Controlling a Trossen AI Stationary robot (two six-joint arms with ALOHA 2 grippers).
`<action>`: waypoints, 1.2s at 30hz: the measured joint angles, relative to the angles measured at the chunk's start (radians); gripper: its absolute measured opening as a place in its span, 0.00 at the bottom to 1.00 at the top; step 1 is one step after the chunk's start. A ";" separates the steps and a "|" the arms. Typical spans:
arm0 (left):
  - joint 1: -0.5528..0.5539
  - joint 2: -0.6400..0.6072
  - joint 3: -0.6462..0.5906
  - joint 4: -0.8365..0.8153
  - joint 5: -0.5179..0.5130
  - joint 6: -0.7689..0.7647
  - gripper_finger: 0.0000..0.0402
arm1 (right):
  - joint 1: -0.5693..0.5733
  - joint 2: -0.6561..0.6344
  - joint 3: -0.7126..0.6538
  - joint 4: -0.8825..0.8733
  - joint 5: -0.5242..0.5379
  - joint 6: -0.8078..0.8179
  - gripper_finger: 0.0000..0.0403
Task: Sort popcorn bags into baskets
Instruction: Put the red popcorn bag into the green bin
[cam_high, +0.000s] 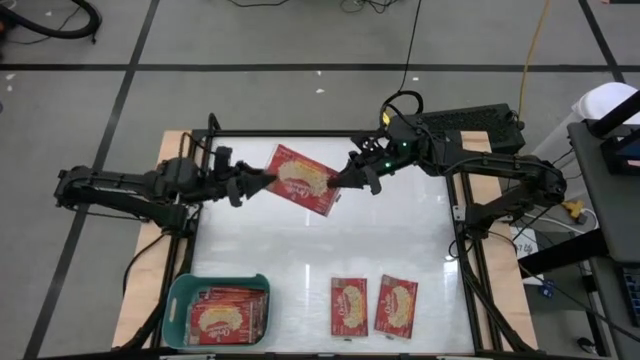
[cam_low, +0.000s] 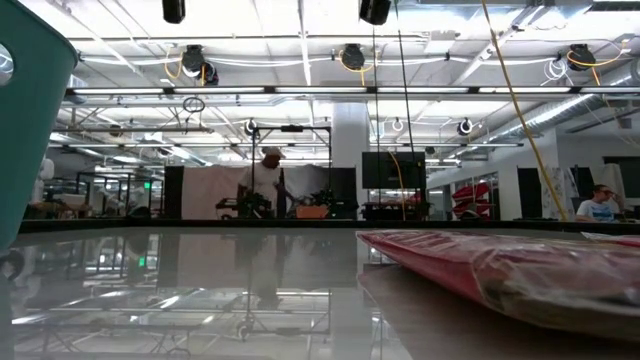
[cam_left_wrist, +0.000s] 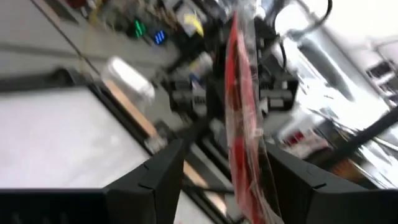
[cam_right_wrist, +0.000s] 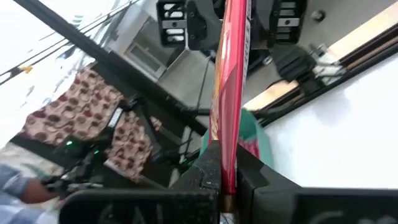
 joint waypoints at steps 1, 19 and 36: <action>0.000 0.000 0.000 -0.017 0.031 -0.015 0.48 | 0.000 0.000 0.000 -0.006 -0.007 0.004 0.00; 0.000 0.009 0.000 -0.055 0.193 -0.087 0.32 | 0.023 0.006 0.000 -0.107 -0.086 0.028 0.00; -0.023 0.010 0.000 -0.101 0.214 -0.174 0.01 | 0.022 0.006 0.000 -0.127 -0.079 -0.033 0.04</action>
